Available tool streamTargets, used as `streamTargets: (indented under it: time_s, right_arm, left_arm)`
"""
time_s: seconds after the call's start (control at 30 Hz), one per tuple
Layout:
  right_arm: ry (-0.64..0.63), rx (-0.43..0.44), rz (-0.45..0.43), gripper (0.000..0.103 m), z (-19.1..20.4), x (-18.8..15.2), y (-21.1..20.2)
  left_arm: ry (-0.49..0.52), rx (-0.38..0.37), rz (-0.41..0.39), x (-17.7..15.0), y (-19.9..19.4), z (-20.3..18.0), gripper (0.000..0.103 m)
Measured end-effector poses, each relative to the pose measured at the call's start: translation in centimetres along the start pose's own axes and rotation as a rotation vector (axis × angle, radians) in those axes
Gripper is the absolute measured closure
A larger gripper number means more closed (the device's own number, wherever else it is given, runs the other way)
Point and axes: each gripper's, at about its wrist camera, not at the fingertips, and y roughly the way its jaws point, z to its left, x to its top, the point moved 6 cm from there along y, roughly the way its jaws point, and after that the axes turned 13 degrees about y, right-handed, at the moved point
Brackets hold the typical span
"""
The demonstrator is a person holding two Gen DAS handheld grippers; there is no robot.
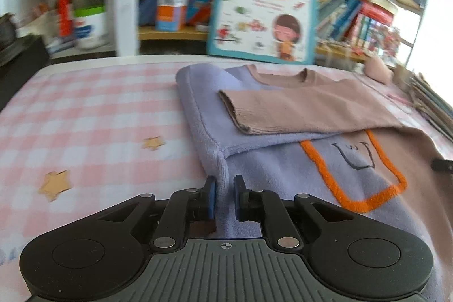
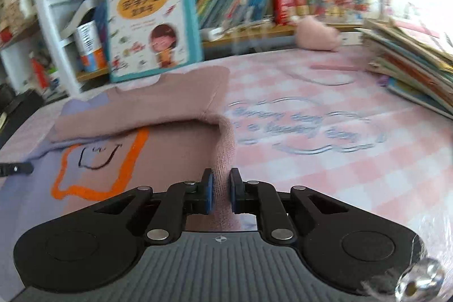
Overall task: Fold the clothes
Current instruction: 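Grasp the lavender folded edge with the left tool while the right tool grasps the pink side edge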
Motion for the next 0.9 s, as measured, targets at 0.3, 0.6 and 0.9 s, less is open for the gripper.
streamTargets:
  time_s: [0.3, 0.6, 0.9]
  right_arm:
    - [0.069, -0.075, -0.001, 0.084, -4.8, 1.1, -0.5]
    - [0.215, 0.024, 0.048, 0.071, -7.1, -1.5, -4.7]
    - [0.258, 0.075, 0.093, 0.07, -7.2, -4.4, -8.7]
  left_arm:
    - [0.051, -0.05, 0.01, 0.9, 1.5, -3.5, 0.088]
    - [-0.028, -0.065, 0.072, -1.9, -2.5, -3.7, 0.082]
    - [-0.043, -0.104, 0.1, -4.1, -5.3, -6.0, 0.084]
